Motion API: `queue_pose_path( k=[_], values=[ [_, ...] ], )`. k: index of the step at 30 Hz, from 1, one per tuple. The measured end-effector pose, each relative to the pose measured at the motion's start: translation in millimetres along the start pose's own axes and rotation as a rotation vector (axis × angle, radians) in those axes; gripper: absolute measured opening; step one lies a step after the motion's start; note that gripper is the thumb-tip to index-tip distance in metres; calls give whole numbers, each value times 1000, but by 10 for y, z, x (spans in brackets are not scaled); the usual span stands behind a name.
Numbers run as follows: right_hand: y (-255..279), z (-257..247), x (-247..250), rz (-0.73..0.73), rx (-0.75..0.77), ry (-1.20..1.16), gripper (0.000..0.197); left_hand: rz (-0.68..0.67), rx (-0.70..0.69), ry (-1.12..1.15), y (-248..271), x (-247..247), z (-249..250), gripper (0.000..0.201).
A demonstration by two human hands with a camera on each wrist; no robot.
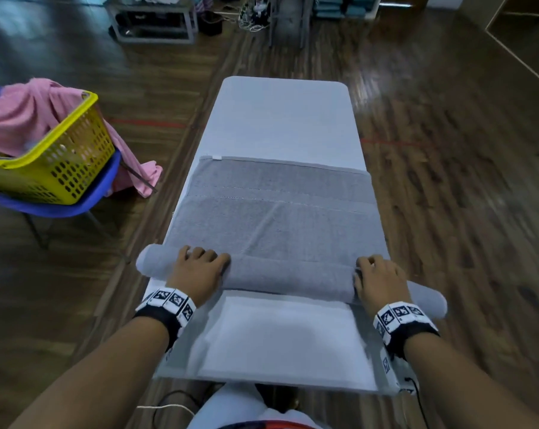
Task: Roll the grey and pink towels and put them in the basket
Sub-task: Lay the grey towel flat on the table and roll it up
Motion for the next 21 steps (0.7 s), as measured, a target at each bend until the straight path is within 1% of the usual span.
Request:
queue_pose_path(
  k=[1, 2, 4, 5, 7, 8, 10, 11, 13, 15, 16, 17, 19, 20, 21],
  values=[
    [52, -50, -52, 4, 49, 7, 23, -66, 3, -4, 15, -113, 21, 36],
    [89, -85, -162, -44, 86, 25, 29, -139, 17, 0, 14, -228, 16, 46],
    [140, -84, -432, -210, 102, 36, 45, -226, 33, 13, -6, -378, -23, 63],
    [160, -58, -525, -273, 97, 24, 53, -241, 30, 13, -23, -398, -37, 66],
    [147, -38, -581, -318, 103, 24, 60, -233, 22, 11, -77, -357, -51, 60],
    [115, -42, -561, -322, 106, 31, 59, -231, 25, 11, -118, -321, -71, 55],
    [-8, -49, -458, -317, 103, 5, 47, -229, 26, 38, -233, -239, -106, 43],
    [-81, -43, -394, -316, 96, -30, 38, -240, 22, 65, -297, -205, -116, 40],
    [-217, -28, -287, -346, 79, -73, 23, -259, 10, 124, -423, -137, -132, 44],
    [-327, 17, -170, -317, 43, -58, 23, -213, -7, 141, -524, -41, -151, 49],
    [-367, 41, -94, -254, 23, -38, 27, -153, -23, 120, -553, 30, -149, 49],
    [-387, 54, -25, -179, 9, -24, 31, -68, -44, 97, -559, 97, -132, 46],
    [-369, 1, 51, -51, 28, -25, 29, 61, -82, 62, -521, 144, -76, 33],
    [-338, -53, 32, -26, 43, -24, 26, 66, -91, 64, -503, 91, -62, 28],
    [-309, -96, -27, -28, 44, -24, 27, 40, -88, 78, -492, 10, -62, 28]
  ],
)
Point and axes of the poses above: each hand's wrist, its own y-axis away from the middle knuckle, its own x-axis out of the back of the hand, z = x × y, the point moved 9 cm from there along -y, towards the middle knuckle, and after that the axes turned 15 degrees about -z, right-handed, at the moved point
